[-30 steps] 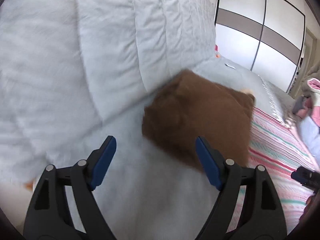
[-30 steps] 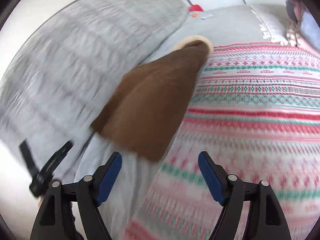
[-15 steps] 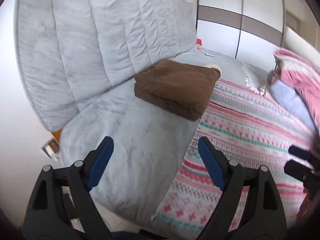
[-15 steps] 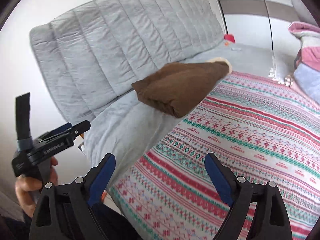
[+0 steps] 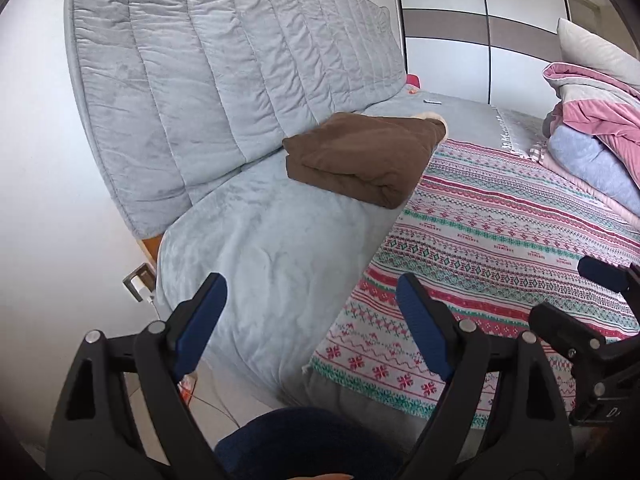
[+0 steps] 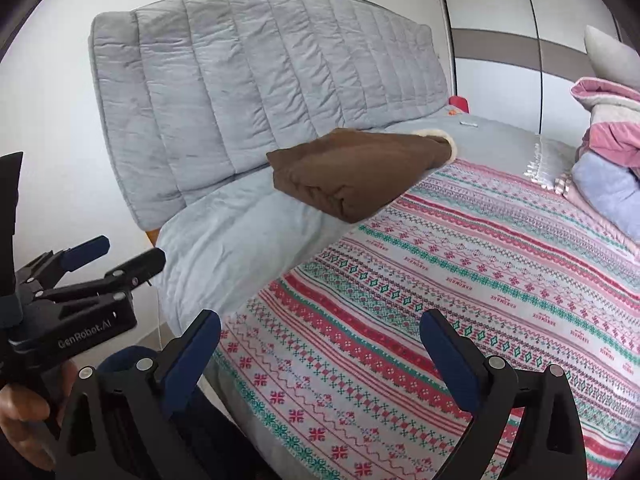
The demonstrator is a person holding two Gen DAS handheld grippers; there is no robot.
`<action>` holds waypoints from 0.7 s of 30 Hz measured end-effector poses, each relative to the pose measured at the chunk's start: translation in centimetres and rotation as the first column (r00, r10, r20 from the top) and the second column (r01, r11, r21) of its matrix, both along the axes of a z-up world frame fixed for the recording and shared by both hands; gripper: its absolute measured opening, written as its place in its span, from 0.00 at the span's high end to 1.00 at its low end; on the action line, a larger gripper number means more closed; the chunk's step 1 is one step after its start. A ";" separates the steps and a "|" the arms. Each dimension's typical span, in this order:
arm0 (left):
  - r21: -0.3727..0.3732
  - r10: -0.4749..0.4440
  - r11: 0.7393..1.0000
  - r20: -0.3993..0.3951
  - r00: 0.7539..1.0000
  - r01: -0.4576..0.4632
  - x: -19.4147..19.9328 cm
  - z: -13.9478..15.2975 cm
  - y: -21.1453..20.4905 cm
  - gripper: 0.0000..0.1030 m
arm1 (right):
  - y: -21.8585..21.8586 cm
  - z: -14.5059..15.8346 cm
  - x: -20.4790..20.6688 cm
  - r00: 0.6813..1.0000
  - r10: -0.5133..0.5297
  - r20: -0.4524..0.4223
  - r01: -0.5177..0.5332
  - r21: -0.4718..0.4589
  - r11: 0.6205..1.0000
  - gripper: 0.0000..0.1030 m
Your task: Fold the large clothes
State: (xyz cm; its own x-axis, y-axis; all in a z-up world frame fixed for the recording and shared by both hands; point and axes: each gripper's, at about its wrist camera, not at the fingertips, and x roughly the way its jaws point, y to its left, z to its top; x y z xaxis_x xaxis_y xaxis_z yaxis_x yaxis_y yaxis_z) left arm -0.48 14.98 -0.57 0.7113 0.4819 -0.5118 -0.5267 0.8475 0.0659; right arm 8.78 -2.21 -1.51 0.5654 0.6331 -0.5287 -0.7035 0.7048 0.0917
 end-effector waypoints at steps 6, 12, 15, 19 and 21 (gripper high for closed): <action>0.006 0.011 1.000 0.005 1.000 -0.011 -0.6 0.1 -1.2 0.16 | -0.7 0.3 -0.8 1.000 -0.001 0.030 0.001 0.003 1.000 0.01; 0.011 -0.004 1.000 0.010 1.000 0.003 -0.5 0.4 -2.4 0.16 | -1.1 0.4 -1.1 0.999 -0.010 0.044 0.010 0.003 1.000 0.01; 0.003 0.005 1.000 0.001 1.000 -0.005 -0.1 0.5 -2.6 0.06 | -1.4 0.6 -1.2 0.999 -0.016 0.051 0.016 0.005 1.000 0.01; 0.036 0.018 0.999 0.011 1.000 -0.019 -0.1 0.8 -3.0 0.00 | -1.5 0.6 -1.1 0.998 -0.030 0.058 0.031 -0.002 1.000 0.01; 0.035 0.012 0.999 -0.003 1.000 -0.012 0.0 0.7 -3.0 0.00 | -1.5 0.7 -1.1 0.998 -0.034 0.059 0.034 -0.001 0.999 0.01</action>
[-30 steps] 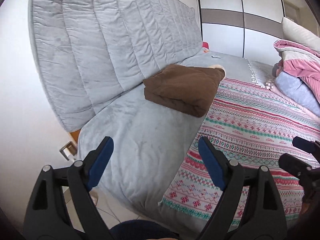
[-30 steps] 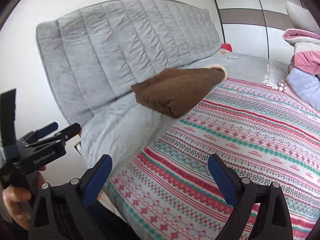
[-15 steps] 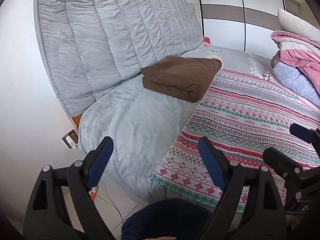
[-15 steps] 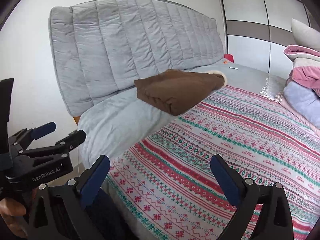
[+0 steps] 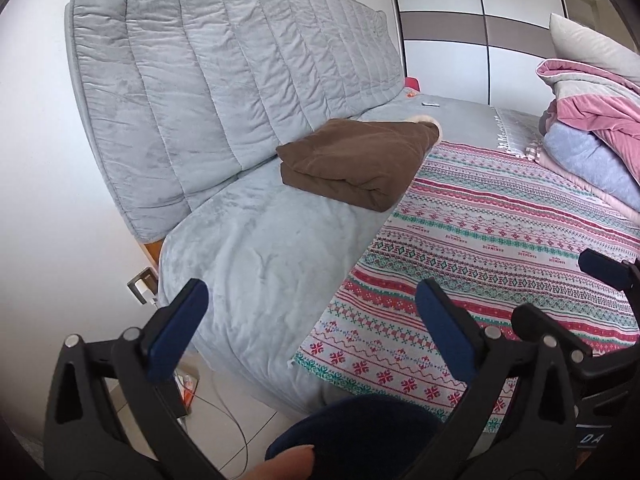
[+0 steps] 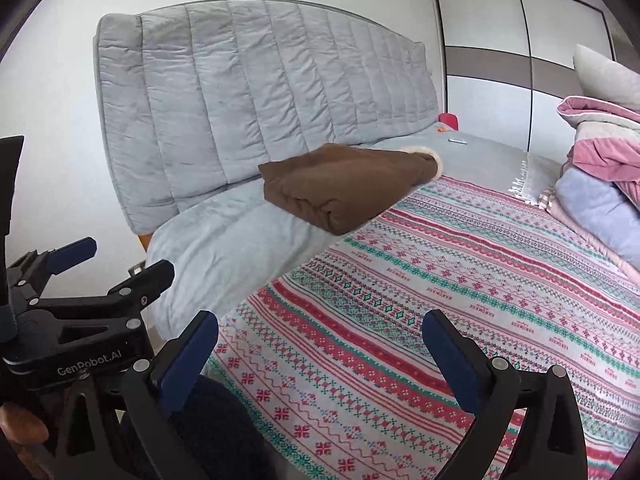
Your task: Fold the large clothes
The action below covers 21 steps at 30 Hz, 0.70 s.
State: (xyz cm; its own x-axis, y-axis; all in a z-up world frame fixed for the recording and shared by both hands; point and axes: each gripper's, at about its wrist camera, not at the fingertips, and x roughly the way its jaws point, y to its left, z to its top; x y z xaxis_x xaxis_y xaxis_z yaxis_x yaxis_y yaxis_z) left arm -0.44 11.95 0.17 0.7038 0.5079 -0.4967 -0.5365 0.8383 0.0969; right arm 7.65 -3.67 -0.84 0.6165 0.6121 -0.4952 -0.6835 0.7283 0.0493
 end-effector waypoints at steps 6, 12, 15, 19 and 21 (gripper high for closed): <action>-0.013 -0.002 1.000 -0.005 1.000 0.002 -0.1 -0.2 0.1 0.00 | -0.3 0.0 0.0 1.000 -0.027 0.007 0.027 0.004 1.000 0.00; -0.026 -0.020 0.999 -0.006 1.000 0.019 -0.1 -0.1 0.1 0.00 | -0.6 0.2 0.6 0.999 -0.052 -0.014 0.053 0.022 0.998 0.00; -0.029 -0.019 0.999 -0.004 1.000 0.019 -0.1 -0.1 0.1 0.00 | -0.6 0.2 0.7 0.998 -0.057 -0.013 0.057 0.021 0.998 0.00; -0.038 -0.023 0.999 -0.001 1.000 0.023 -0.2 0.0 0.1 0.00 | -0.5 0.2 0.6 0.998 -0.055 -0.010 0.055 0.017 0.998 0.00; -0.040 -0.019 0.999 0.005 1.000 0.019 -0.3 0.1 0.1 0.00 | -0.5 0.2 0.5 0.998 -0.055 -0.003 0.055 0.013 0.998 0.00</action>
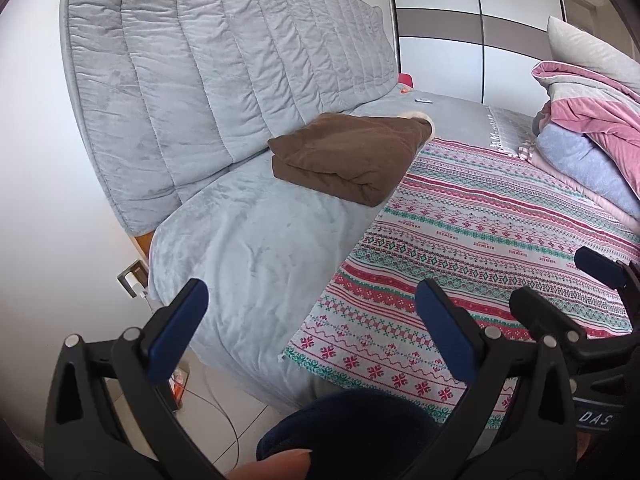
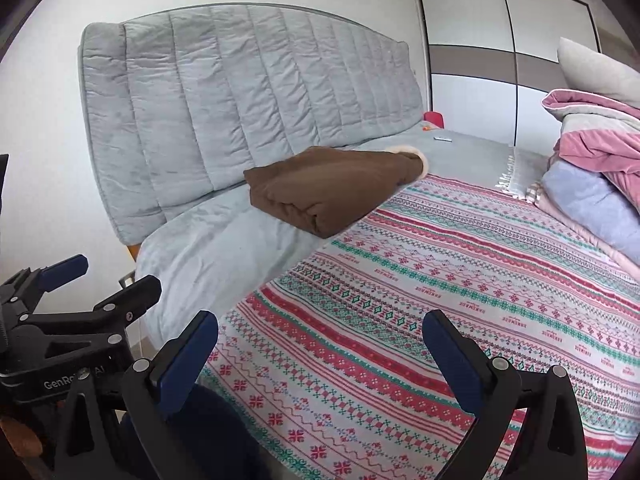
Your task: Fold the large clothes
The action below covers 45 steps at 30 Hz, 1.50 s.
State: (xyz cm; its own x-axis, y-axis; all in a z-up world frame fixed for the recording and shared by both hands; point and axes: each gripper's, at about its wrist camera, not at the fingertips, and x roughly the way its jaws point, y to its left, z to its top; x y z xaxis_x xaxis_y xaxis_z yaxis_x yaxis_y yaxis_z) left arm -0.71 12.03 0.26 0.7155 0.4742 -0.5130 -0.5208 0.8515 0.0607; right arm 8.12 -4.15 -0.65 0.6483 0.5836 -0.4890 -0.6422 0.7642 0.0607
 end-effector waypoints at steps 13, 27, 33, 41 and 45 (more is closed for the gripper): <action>0.005 0.001 1.000 0.001 1.000 -0.001 0.2 0.0 -0.1 0.00 | -0.3 0.1 0.1 1.000 -0.005 0.000 0.005 0.007 1.000 0.00; 0.006 0.001 1.000 0.000 1.000 -0.001 0.2 -0.1 -0.3 0.00 | -0.3 0.1 0.0 1.000 -0.001 -0.002 0.001 0.008 1.000 0.00; 0.006 0.002 1.000 -0.001 1.000 -0.002 0.1 -0.1 -0.3 0.00 | -0.3 0.1 -0.1 1.000 0.000 -0.002 0.000 0.006 1.000 0.00; 0.006 0.006 1.000 0.000 1.000 -0.006 -0.1 0.0 -0.5 0.00 | -0.2 0.0 -0.3 1.000 0.005 0.001 -0.005 0.004 1.000 0.00; 0.005 0.006 1.000 -0.001 1.000 -0.006 -0.3 0.0 -0.4 0.00 | -0.2 0.0 -0.2 1.000 0.005 0.001 -0.005 0.005 1.000 0.00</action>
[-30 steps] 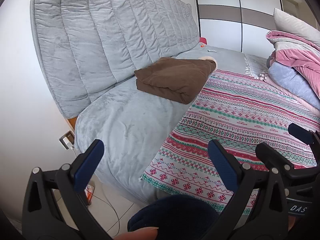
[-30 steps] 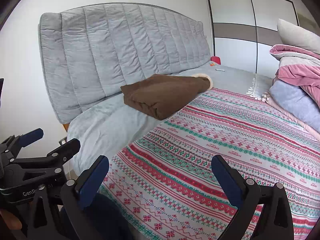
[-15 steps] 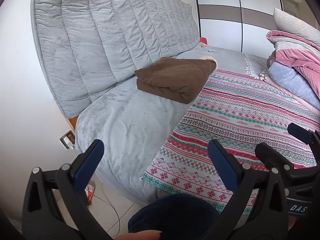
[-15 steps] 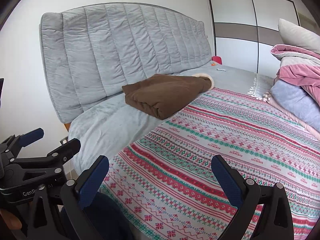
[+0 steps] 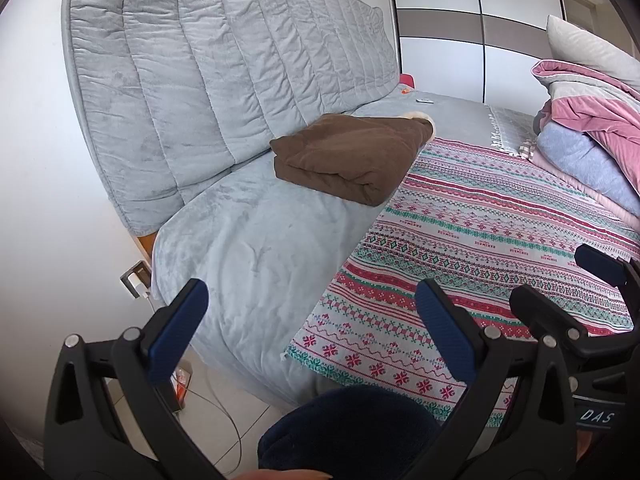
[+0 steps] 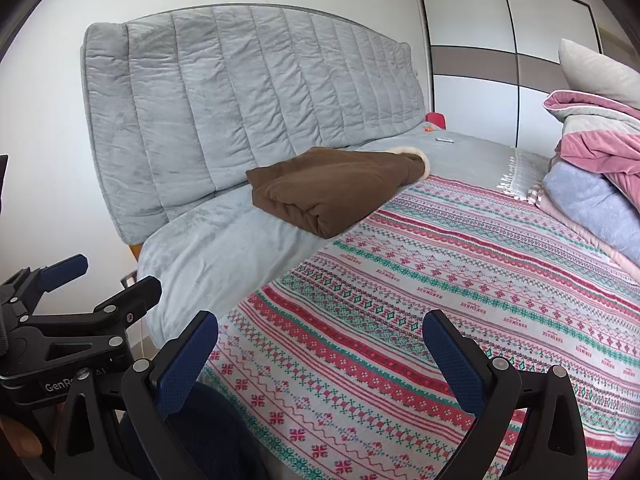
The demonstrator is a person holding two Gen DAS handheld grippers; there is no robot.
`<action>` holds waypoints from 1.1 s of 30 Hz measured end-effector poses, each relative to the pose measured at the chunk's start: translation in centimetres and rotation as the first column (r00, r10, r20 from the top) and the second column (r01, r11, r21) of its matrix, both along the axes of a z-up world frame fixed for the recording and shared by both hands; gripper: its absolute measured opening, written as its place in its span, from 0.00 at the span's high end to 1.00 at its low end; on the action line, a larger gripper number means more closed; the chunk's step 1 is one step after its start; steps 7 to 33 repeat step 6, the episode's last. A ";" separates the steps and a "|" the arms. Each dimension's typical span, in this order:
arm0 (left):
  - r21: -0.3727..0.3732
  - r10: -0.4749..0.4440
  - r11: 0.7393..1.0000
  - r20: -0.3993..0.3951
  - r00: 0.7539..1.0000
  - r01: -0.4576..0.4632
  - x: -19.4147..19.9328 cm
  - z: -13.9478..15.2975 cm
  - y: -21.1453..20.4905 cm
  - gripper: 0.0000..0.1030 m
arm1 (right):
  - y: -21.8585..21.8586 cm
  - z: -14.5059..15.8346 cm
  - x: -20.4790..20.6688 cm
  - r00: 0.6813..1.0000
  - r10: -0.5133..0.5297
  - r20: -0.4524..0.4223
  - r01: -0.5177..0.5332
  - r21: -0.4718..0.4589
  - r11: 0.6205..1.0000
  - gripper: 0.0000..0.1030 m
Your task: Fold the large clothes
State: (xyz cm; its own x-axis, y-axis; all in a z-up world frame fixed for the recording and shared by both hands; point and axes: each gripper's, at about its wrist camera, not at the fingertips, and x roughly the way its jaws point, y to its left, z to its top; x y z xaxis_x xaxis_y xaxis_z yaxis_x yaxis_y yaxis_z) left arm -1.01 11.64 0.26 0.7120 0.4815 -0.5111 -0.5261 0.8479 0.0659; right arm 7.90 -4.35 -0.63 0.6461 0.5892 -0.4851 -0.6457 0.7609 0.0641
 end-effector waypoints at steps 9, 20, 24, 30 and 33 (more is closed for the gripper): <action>0.001 0.002 1.000 -0.001 1.000 -0.002 -0.1 0.0 0.1 0.00 | 0.0 -0.1 -0.1 1.000 0.001 -0.001 -0.001 -0.001 1.000 0.00; 0.001 0.002 1.000 -0.001 1.000 -0.002 -0.1 0.0 0.1 0.00 | 0.0 -0.1 -0.1 1.000 0.001 -0.001 -0.001 -0.001 1.000 0.00; 0.001 0.002 1.000 -0.001 1.000 -0.002 -0.1 0.0 0.1 0.00 | 0.0 -0.1 -0.1 1.000 0.001 -0.001 -0.001 -0.001 1.000 0.00; 0.001 0.002 1.000 -0.001 1.000 -0.002 -0.1 0.0 0.1 0.00 | 0.0 -0.1 -0.1 1.000 0.001 -0.001 -0.001 -0.001 1.000 0.00; 0.001 0.002 1.000 -0.001 1.000 -0.002 -0.1 0.0 0.1 0.00 | 0.0 -0.1 -0.1 1.000 0.001 -0.001 -0.001 -0.001 1.000 0.00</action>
